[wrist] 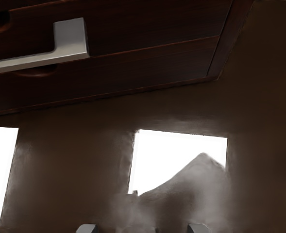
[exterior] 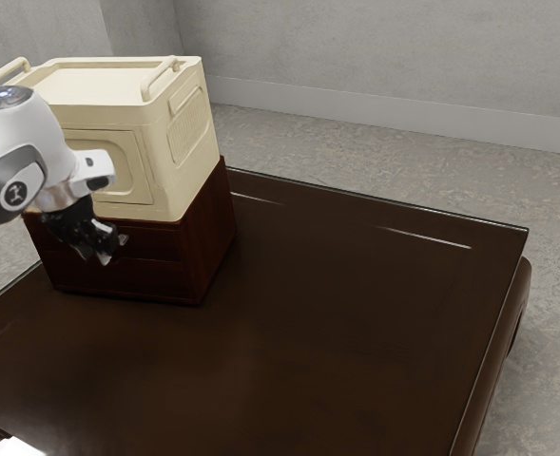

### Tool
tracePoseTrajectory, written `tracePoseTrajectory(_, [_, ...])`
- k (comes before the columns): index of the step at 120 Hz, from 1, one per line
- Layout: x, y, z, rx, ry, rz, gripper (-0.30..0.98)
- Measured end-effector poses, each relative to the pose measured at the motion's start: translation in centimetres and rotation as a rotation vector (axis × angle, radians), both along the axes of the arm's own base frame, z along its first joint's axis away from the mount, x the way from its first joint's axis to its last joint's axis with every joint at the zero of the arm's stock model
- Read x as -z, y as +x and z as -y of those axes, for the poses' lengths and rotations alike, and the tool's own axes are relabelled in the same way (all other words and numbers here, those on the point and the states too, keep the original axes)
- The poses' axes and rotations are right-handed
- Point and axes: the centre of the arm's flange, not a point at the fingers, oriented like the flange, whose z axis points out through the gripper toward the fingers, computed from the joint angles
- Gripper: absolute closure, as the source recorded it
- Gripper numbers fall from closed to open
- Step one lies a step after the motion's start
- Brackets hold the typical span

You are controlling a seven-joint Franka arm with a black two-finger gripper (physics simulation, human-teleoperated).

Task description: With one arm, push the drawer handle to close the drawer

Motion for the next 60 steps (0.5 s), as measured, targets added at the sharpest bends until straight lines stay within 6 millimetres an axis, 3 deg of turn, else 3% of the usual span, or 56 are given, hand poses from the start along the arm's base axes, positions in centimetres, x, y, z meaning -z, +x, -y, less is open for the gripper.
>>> tracePoseTrajectory(8, [-2.2,0.4,2.1,0.026,0.002,-0.029,0.37])
tracePoseTrajectory(21, [-8.0,1.7,6.0,0.074,0.016,-0.034,0.22])
tracePoseTrajectory(30, [-10.3,1.6,7.7,0.091,0.021,-0.066,0.16])
tracePoseTrajectory(42, [-10.8,0.9,8.2,0.087,0.023,-0.148,0.10])
tracePoseTrajectory(60, [-9.6,0.2,8.3,0.079,0.025,-0.254,0.05])
